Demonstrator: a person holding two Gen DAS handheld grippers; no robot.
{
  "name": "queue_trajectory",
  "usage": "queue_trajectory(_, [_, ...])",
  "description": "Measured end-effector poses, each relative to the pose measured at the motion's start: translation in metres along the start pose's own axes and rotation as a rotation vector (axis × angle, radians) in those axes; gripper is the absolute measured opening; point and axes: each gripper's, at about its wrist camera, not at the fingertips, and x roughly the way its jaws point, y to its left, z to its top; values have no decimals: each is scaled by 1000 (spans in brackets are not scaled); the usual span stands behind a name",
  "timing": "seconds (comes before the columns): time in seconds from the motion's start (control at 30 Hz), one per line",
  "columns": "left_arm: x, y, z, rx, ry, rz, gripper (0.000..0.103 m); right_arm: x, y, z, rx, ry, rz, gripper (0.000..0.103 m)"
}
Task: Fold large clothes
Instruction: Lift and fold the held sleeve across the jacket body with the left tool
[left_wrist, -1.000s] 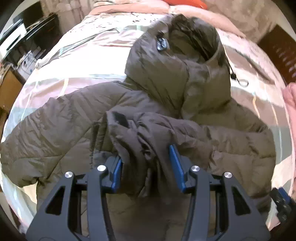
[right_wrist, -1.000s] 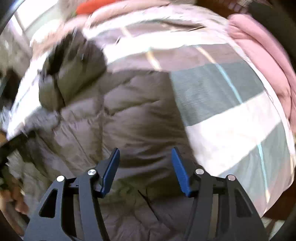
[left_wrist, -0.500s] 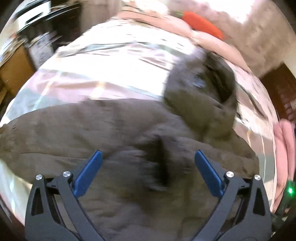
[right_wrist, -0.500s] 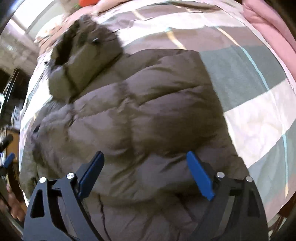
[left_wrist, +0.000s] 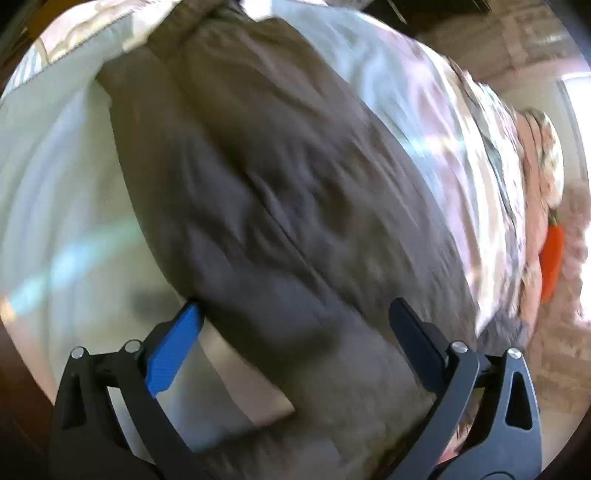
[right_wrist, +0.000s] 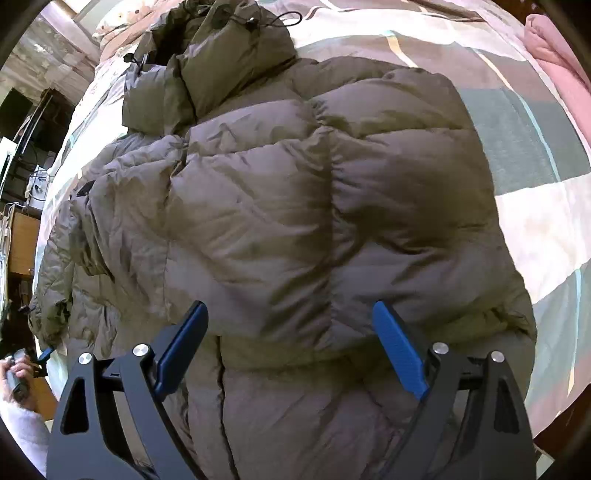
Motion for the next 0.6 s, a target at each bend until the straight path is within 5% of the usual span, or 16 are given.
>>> queue_trajectory(0.17, [11, 28, 25, -103, -38, -119, 100, 3, 6, -2, -34, 1, -16, 91])
queue_trajectory(0.2, [8, 28, 27, -94, -60, -130, 87, 3, 7, -3, -38, -1, -16, 91])
queue_trajectory(0.23, [4, 25, 28, -66, -84, -126, 62, 2, 9, -3, -45, -4, -12, 91])
queue_trajectory(0.27, [1, 19, 30, -25, -92, -125, 15, 1, 10, -4, -50, -7, -11, 91])
queue_trajectory(0.43, [-55, -31, 11, 114, -251, -281, 9, -4, 20, -6, -95, -33, -26, 91])
queue_trajectory(0.6, [-112, -134, -76, 537, -312, -425, 9, -6, 26, -6, -120, -49, -34, 91])
